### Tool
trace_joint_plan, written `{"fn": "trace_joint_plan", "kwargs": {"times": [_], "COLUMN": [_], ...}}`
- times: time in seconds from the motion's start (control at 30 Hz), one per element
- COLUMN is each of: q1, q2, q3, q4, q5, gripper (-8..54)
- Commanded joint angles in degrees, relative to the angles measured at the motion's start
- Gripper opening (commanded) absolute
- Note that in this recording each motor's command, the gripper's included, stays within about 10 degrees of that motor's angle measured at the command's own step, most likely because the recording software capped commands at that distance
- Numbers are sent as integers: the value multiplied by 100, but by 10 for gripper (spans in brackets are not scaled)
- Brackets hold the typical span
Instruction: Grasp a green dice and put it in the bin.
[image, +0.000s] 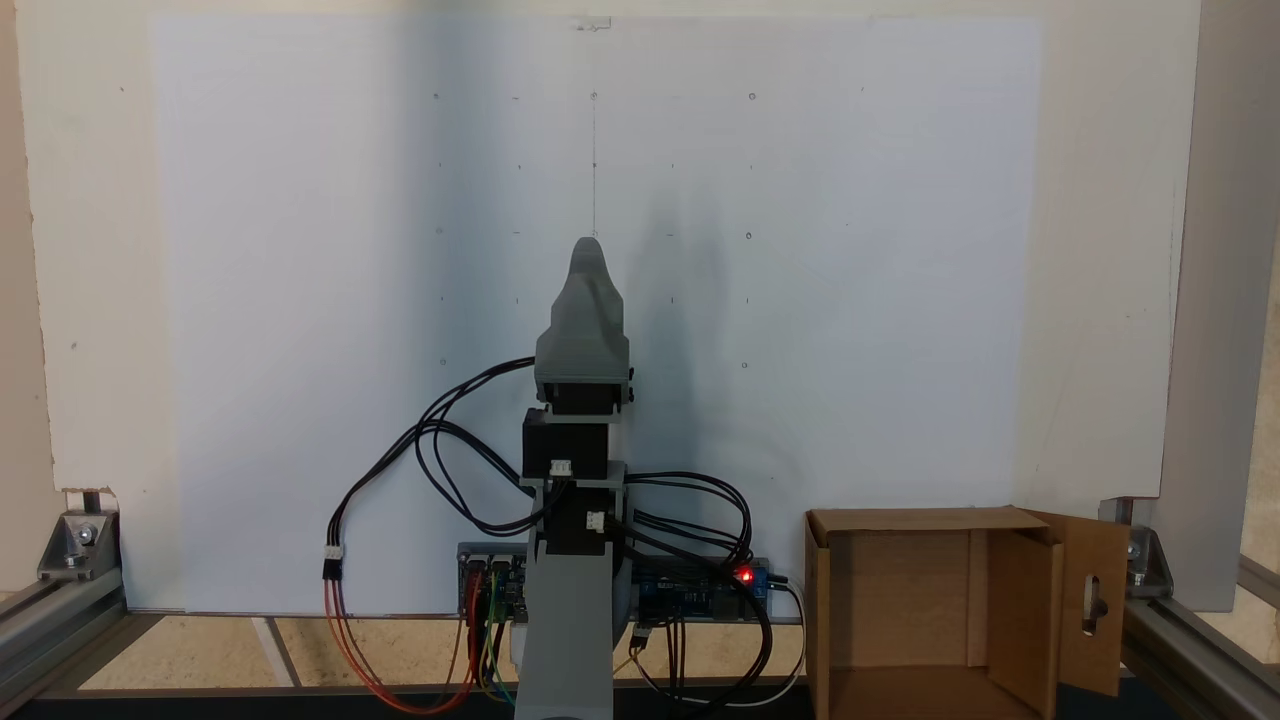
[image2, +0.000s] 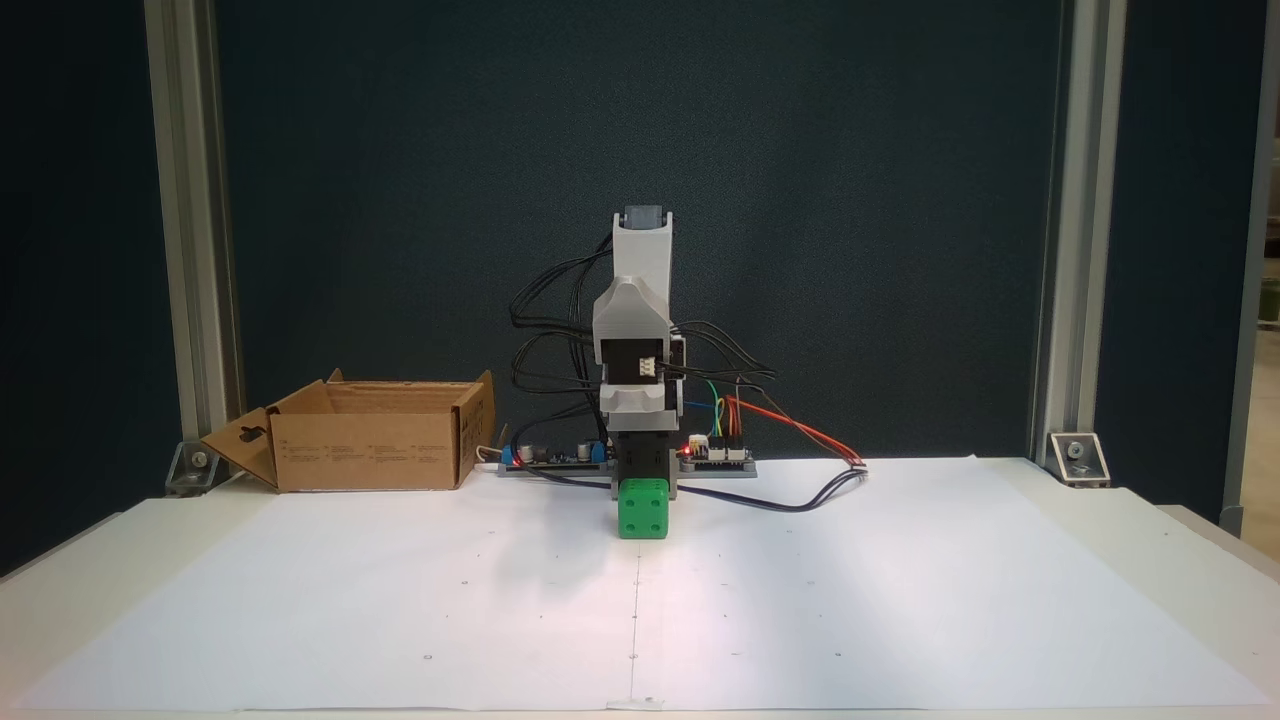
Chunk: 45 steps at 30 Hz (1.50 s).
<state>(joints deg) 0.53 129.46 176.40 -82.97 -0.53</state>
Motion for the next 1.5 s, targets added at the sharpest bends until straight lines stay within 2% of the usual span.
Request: {"fn": "trace_joint_plan", "kwargs": {"times": [0.0,0.9,1.07,1.47], "q1": [9,-35,-26,0], "q2": [598,598,606,598], "q3": [272,237,-308,-3146], "q4": [-44,272,1327,6010], "q5": [176,185,185,193], "gripper": [445,441,442,440]}}
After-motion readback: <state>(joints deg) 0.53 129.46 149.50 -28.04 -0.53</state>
